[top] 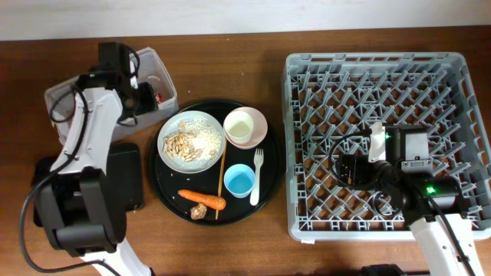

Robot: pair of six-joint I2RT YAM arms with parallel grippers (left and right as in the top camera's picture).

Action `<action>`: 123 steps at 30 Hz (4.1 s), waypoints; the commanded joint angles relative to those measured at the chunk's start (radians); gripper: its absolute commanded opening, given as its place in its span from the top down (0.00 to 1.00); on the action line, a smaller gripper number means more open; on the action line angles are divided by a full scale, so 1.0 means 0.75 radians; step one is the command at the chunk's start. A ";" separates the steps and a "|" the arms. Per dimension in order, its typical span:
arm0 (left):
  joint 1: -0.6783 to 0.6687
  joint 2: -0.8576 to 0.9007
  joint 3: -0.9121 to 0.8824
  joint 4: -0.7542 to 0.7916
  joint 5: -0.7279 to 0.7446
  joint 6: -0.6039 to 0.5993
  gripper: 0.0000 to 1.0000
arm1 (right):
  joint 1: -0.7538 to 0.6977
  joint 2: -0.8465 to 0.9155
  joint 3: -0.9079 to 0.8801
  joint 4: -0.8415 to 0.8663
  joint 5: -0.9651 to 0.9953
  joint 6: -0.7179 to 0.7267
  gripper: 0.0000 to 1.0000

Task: Sort waste into correct bins and load items into the dishwasher rack
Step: 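Carry the meat scraps left and drop them into the clear bin, then grasp the blue cup with the left gripper and lift it, then hand the blue cup from the left gripper to the right gripper, then place the blue cup in the rack's right side with the right gripper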

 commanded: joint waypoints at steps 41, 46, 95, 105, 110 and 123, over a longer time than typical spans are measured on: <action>-0.657 -0.226 -0.177 -0.282 0.344 -0.018 1.00 | -0.007 0.001 0.026 -0.015 0.038 0.002 0.01; -0.417 -0.255 -0.053 -0.322 1.200 0.373 1.00 | -0.192 0.001 0.028 0.045 -0.066 0.174 0.01; -0.199 -0.339 -0.053 -0.455 0.645 0.403 0.75 | -0.183 0.367 0.033 0.756 -1.279 -0.063 0.51; -0.127 -0.340 -0.053 -0.485 0.597 0.403 0.75 | -0.824 0.359 0.406 -0.289 0.139 0.070 0.55; -0.127 -0.340 -0.053 -0.495 0.597 0.403 0.75 | -0.967 0.403 0.406 -0.273 0.317 0.188 0.54; -0.216 -0.337 -0.062 -0.361 0.601 0.367 0.48 | -0.612 0.494 0.595 -0.419 -0.298 -0.100 0.01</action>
